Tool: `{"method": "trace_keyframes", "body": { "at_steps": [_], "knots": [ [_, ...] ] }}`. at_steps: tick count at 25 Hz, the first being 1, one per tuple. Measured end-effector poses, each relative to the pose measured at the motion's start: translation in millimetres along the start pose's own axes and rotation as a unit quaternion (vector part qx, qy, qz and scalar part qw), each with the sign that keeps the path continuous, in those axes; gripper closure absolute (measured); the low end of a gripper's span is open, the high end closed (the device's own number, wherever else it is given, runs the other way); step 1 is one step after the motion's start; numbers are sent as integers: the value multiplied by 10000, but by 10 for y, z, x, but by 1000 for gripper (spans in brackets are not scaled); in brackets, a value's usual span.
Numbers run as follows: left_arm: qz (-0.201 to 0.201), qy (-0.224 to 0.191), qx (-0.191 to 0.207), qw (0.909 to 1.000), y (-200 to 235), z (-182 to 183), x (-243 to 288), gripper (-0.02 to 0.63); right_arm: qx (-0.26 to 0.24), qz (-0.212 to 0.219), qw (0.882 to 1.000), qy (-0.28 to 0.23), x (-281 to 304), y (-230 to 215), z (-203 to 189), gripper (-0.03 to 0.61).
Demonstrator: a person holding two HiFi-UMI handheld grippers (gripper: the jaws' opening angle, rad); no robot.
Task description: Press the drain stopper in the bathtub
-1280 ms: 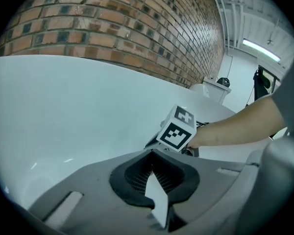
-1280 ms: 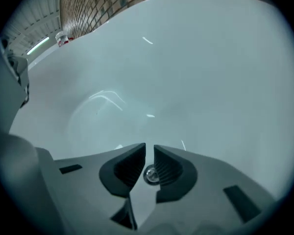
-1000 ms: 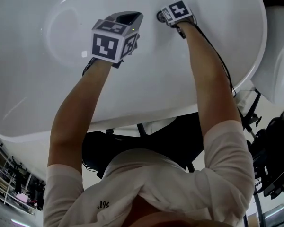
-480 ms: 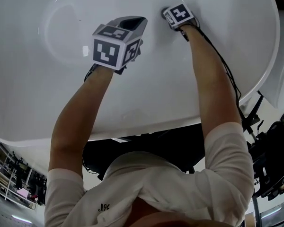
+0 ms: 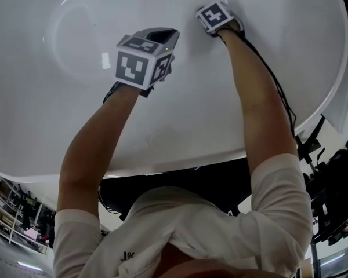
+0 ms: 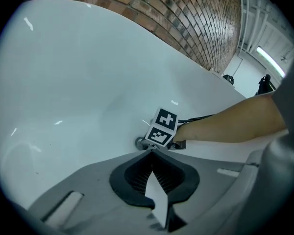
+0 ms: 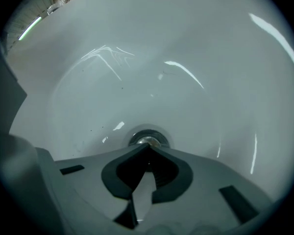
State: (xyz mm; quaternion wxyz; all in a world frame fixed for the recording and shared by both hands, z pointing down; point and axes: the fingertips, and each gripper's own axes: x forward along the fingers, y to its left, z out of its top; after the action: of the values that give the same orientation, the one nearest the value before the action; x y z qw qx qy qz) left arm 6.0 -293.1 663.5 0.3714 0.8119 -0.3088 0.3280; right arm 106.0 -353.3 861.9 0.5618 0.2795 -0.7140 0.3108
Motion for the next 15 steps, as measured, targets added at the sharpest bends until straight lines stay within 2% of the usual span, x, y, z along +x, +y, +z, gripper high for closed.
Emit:
{"method": "trace_keyframes", "body": {
  "at_steps": [4, 15],
  "knots": [
    [-12, 156, -11, 9999, 19, -88, 38, 609, -82, -300, 9994, 136, 69, -16, 17, 571],
    [-65, 222, -74, 9997, 17, -152, 58, 609, -164, -243, 9995, 92, 41, 1, 64, 566]
  ]
}}
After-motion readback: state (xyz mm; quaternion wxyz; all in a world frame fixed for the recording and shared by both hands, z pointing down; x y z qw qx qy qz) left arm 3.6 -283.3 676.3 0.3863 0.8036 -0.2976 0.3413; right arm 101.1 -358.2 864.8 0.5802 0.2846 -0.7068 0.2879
